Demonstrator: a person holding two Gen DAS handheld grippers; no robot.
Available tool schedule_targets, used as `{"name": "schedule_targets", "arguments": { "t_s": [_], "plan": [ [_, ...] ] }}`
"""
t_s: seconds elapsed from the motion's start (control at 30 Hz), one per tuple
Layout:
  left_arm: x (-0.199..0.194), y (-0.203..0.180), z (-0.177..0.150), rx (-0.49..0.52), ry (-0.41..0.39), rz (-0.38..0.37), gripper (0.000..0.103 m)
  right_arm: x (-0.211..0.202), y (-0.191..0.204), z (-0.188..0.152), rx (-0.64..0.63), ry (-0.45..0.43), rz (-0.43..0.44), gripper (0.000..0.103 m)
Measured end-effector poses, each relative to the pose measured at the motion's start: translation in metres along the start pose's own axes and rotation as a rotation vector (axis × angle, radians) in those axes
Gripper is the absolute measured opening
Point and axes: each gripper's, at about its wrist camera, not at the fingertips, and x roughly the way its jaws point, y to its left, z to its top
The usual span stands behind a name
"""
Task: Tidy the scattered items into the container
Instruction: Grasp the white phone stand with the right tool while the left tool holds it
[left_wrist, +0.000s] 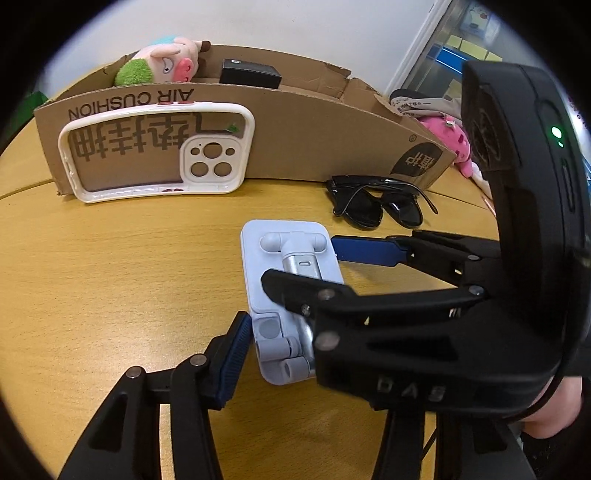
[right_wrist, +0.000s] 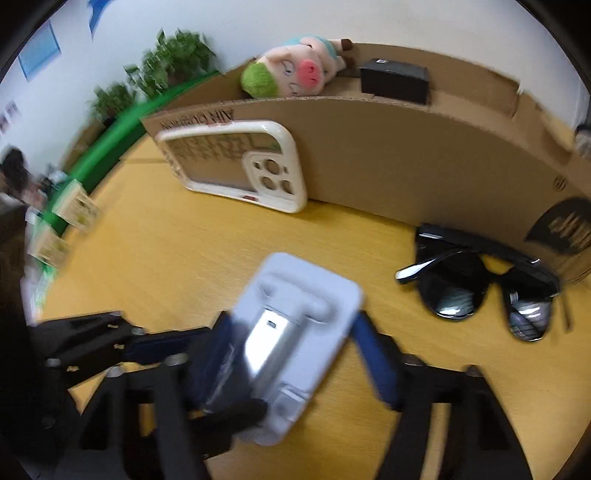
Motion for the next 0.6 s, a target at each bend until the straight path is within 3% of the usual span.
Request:
{"name": "schedule_targets", "arguments": {
  "t_s": [0.23,0.5,0.6],
  "plan": [
    [-0.005,-0.015,-0.001,0.065,-0.014,0.036,0.047,-0.013,-0.008,-0.006,0.036,-0.040,0.005,0.058],
    [-0.007,-0.019,0.004,0.070,-0.018,0.041,0.045,-0.034,-0.012,0.002,0.041,-0.083,0.014,0.050],
    [-0.010,-0.021,0.009,0.071,-0.030,0.047,0.043,-0.042,-0.012,0.004,0.037,-0.105,0.013,0.039]
  ]
}}
